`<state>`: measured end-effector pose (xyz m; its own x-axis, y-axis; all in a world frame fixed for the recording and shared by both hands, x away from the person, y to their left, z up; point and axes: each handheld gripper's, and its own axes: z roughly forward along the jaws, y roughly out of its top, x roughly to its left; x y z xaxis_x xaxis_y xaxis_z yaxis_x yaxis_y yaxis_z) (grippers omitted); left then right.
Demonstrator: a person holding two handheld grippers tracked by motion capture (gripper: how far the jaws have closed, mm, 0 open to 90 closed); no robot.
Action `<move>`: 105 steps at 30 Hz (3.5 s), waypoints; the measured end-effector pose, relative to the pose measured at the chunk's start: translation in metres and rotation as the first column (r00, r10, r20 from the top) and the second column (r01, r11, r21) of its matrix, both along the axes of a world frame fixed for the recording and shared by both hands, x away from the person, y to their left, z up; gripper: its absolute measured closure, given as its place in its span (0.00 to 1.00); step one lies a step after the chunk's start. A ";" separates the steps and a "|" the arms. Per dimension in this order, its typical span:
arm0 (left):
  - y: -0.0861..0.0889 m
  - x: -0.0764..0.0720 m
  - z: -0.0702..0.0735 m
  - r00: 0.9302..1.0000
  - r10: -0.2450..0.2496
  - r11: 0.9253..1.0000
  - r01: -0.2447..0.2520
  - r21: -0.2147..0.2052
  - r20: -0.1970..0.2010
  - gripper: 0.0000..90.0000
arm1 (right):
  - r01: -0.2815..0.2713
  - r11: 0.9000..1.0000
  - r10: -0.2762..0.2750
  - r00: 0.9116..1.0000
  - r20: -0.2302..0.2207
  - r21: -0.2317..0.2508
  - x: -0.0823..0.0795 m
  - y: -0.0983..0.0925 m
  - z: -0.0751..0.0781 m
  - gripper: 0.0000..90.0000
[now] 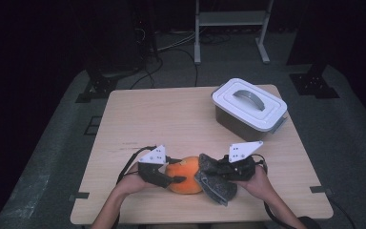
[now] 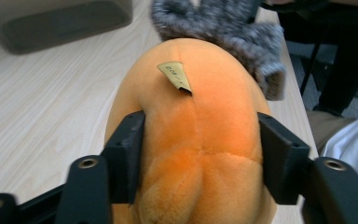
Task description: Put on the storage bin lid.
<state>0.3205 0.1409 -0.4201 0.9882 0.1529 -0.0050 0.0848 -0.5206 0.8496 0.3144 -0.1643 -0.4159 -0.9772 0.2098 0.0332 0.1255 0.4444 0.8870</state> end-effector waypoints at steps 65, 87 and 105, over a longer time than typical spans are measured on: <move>-0.023 -0.012 0.009 0.991 -0.116 0.993 0.116 0.006 0.072 0.43 | -0.057 0.998 0.057 0.998 0.006 0.036 0.000 0.001 0.026 0.83; -0.023 -0.020 0.013 0.978 -0.162 0.987 0.161 0.023 0.132 0.48 | -0.077 0.997 0.078 0.996 -0.050 0.006 -0.001 -0.004 0.027 0.83; -0.028 -0.024 0.015 0.968 -0.186 0.983 0.182 0.037 0.168 0.45 | -0.124 0.992 0.122 0.991 -0.061 -0.036 -0.001 0.006 0.034 0.83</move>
